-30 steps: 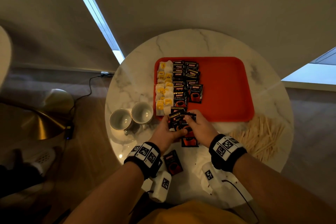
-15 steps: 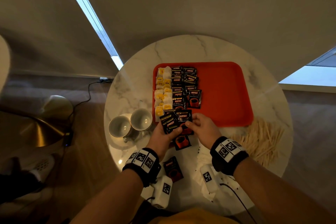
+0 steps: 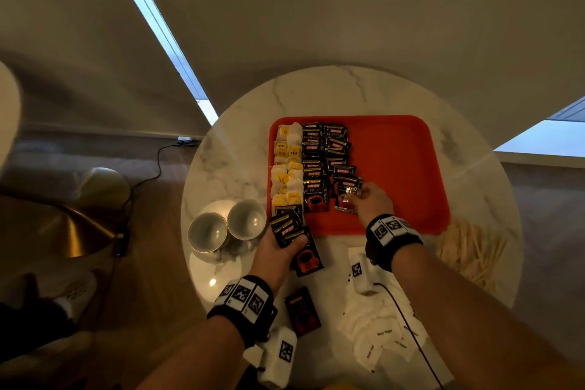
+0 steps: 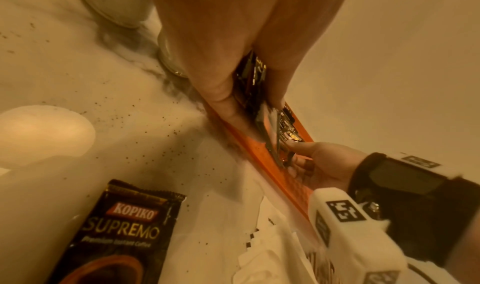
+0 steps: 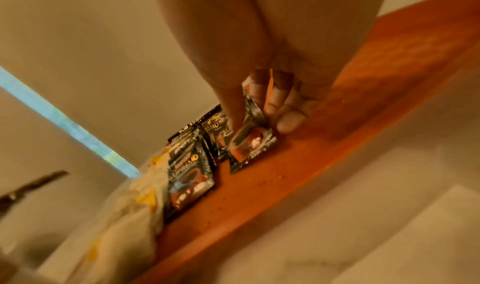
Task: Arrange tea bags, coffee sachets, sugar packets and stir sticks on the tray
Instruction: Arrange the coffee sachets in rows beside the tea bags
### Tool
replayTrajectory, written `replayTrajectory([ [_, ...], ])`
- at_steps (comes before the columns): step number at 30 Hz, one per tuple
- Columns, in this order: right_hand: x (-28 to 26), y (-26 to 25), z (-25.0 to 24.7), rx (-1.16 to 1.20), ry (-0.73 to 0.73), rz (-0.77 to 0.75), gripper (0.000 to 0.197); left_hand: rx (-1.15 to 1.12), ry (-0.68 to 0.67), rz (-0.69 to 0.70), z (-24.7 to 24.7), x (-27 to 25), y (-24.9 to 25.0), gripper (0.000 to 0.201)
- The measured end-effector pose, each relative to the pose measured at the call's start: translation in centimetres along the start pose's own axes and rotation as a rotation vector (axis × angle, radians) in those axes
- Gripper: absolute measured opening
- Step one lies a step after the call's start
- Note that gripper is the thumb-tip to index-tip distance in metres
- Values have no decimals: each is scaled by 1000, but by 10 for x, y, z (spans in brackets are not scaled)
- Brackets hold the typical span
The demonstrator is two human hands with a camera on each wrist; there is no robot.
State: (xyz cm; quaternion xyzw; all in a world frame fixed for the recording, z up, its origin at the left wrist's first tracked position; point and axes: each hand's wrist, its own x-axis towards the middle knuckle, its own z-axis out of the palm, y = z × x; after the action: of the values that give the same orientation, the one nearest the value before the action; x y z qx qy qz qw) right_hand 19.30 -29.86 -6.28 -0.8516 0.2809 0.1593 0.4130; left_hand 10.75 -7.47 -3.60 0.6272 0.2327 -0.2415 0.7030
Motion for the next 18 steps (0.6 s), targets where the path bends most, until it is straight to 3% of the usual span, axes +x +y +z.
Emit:
replayTrajectory([
  [6,23,4,17,-120,33,-26,39,4,-9,-33,1,7,-2,37],
  [18,17,5,5,-26,30,-21,41,-6,-63,-12,18,20,18,31],
])
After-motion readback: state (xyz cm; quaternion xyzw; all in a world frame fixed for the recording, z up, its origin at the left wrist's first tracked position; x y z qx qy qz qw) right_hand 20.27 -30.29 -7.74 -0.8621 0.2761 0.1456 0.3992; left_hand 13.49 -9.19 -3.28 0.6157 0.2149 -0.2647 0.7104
